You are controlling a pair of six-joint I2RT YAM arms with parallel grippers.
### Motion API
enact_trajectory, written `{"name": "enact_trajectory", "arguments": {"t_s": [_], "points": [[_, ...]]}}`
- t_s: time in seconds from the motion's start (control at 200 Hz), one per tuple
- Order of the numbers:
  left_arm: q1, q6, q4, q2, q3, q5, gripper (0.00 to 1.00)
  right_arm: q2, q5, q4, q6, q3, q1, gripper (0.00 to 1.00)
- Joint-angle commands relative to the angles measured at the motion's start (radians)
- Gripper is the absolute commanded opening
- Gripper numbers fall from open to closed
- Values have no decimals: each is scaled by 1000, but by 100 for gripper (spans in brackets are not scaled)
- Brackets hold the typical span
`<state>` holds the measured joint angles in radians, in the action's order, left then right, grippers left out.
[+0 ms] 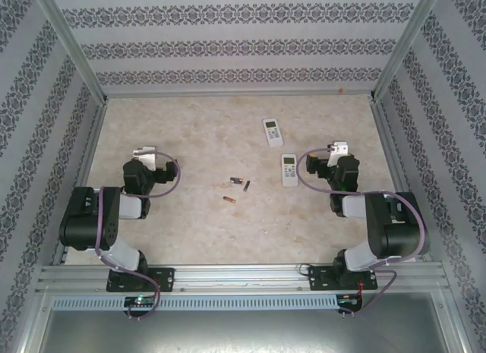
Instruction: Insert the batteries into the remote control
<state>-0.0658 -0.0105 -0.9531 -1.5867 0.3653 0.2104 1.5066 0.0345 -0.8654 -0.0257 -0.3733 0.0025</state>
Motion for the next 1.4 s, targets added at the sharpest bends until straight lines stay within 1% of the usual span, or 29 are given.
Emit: {"name": "enact_trajectory", "arguments": {"t_s": [0.0, 0.11, 0.255, 0.45, 0.535, 0.584, 0.634, 0.674, 0.699, 0.739, 0.784, 0.819, 0.864, 0.909, 0.944, 0.999, 1.069, 1.114, 1.159, 1.234, 1.334, 1.394], "points": [[0, 10, -7, -1, 11, 22, 100, 6, -12, -32, 7, -13, 7, 98], [0, 8, -8, -1, 11, 16, 100, 4, -12, -30, 5, -13, 5, 98], [0, -19, -25, 0, 2, -63, 100, 5, -12, -30, 4, -13, 5, 98], [0, -26, -59, 3, -18, -78, 100, 3, -10, -31, 2, -13, 2, 98], [0, -40, -116, 39, -60, -118, 100, -3, -2, -25, 2, -20, 4, 98], [1, -48, -84, 101, -76, -150, 100, -38, 18, 22, 10, -32, 4, 98], [3, -52, -18, 182, -81, -179, 100, -107, 9, 109, 13, -53, 7, 98], [7, -52, 56, 268, -79, -190, 100, -180, -63, 259, -7, -90, 23, 98], [11, -71, 109, 336, -74, -203, 100, -243, -119, 372, -48, -123, 34, 98], [18, -128, 219, 445, -56, -228, 100, -328, -154, 563, -169, -185, 42, 98], [35, -211, 369, 547, -13, -250, 100, -387, -176, 775, -359, -258, 57, 96], [57, -280, 482, 614, 28, -242, 100, -402, -140, 912, -440, -310, 74, 95], [90, -349, 601, 665, 86, -200, 100, -396, -80, 1051, -482, -368, 112, 95], [133, -419, 713, 691, 145, -155, 100, -372, -92, 1189, -511, -428, 168, 96], [174, -462, 786, 695, 194, -125, 100, -345, -105, 1264, -514, -463, 213, 97], [259, -493, 881, 681, 263, -89, 100, -298, -131, 1337, -515, -498, 278, 98], [378, -485, 971, 644, 341, -61, 100, -227, -168, 1382, -502, -519, 349, 98], [445, -468, 1021, 612, 384, -48, 100, -174, -206, 1408, -502, -531, 376, 98], [494, -454, 1060, 580, 425, -32, 100, -125, -225, 1437, -512, -550, 389, 98], [535, -436, 1108, 541, 460, -7, 100, -59, -240, 1423, -507, -554, 404, 98], [541, -439, 1121, 520, 462, 17, 100, 49, -203, 1379, -484, -571, 413, 98], [540, -429, 1124, 512, 461, 26, 100, 113, -211, 1369, -475, -600, 422, 98]]}}
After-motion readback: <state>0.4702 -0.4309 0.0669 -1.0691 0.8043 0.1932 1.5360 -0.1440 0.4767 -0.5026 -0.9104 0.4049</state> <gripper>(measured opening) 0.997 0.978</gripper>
